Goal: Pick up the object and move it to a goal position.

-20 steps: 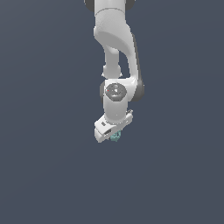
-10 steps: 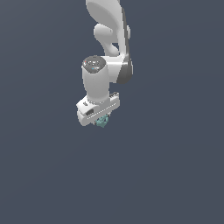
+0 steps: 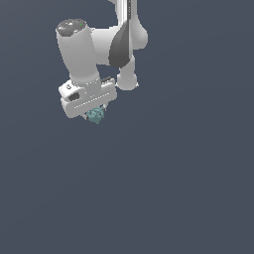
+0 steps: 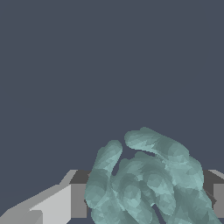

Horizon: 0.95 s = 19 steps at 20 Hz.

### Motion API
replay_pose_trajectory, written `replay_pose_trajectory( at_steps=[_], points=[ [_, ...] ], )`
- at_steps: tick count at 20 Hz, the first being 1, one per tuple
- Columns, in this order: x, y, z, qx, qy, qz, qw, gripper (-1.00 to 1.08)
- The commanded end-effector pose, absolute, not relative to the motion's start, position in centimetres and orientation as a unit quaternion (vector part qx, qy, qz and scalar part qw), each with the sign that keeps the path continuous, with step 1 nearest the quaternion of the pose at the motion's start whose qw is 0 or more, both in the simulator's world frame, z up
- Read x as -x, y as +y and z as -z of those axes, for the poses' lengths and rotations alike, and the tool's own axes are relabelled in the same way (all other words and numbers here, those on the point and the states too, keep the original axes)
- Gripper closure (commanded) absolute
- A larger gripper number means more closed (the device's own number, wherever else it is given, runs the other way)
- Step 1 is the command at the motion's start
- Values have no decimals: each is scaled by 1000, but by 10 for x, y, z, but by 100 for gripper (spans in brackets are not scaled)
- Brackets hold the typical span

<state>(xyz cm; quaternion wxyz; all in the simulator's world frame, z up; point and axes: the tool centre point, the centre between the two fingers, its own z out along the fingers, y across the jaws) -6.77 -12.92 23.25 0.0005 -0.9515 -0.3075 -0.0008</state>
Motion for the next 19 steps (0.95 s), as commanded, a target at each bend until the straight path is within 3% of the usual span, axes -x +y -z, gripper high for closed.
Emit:
replay_pose_trajectory(
  at_steps=[1, 10, 19],
  points=[
    [79, -147, -252, 951, -308, 1, 1, 108],
    [107, -196, -305, 951, -308, 1, 1, 108],
    [111, -207, -317, 951, -308, 0, 0, 108]
  ],
)
